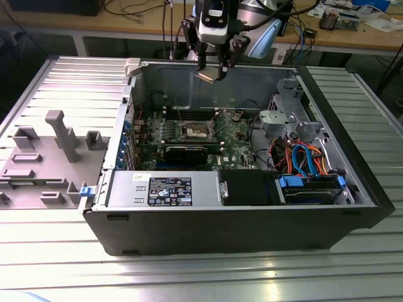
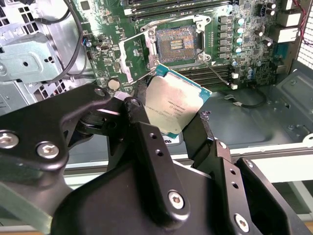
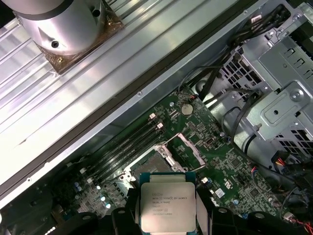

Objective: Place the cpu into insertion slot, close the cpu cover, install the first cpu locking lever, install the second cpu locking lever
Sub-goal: 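Place the cpu into insertion slot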

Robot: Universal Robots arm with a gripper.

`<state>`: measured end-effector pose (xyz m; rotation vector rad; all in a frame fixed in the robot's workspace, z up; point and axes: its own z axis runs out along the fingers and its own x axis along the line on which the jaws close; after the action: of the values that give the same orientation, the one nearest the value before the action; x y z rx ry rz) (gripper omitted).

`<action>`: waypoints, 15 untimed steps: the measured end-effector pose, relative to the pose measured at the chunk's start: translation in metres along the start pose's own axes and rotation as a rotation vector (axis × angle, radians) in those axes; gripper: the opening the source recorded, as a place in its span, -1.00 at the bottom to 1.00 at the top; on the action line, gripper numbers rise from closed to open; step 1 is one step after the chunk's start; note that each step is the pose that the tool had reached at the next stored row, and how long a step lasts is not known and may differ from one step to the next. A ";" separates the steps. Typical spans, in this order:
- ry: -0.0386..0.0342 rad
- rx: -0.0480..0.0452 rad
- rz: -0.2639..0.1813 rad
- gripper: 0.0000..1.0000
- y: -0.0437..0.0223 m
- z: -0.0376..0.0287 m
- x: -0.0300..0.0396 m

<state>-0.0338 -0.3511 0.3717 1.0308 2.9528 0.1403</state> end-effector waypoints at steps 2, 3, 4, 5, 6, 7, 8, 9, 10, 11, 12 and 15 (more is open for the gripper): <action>-0.0006 -0.0002 0.007 0.08 0.0000 0.0001 0.0000; -0.0008 -0.0003 0.010 0.08 0.0000 0.0001 0.0000; -0.0010 -0.0003 0.012 0.08 0.0000 0.0001 0.0000; -0.0015 -0.0003 0.017 0.08 0.0000 0.0001 0.0000; -0.0018 -0.0004 0.021 0.08 0.0000 0.0001 0.0000; -0.0022 -0.0005 0.025 0.08 0.0000 0.0001 0.0000; -0.0024 -0.0005 0.028 0.08 0.0000 0.0001 0.0000; -0.0033 -0.0007 0.038 0.08 0.0000 0.0001 0.0000; -0.0034 -0.0008 0.038 0.08 0.0000 0.0001 0.0000; -0.0037 -0.0003 0.039 0.08 0.0000 0.0001 0.0000; -0.0039 -0.0004 0.040 0.08 0.0000 0.0001 0.0000; -0.0040 -0.0004 0.041 0.08 0.0000 0.0001 0.0000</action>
<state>-0.0338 -0.3511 0.3715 1.0905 2.9292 0.1390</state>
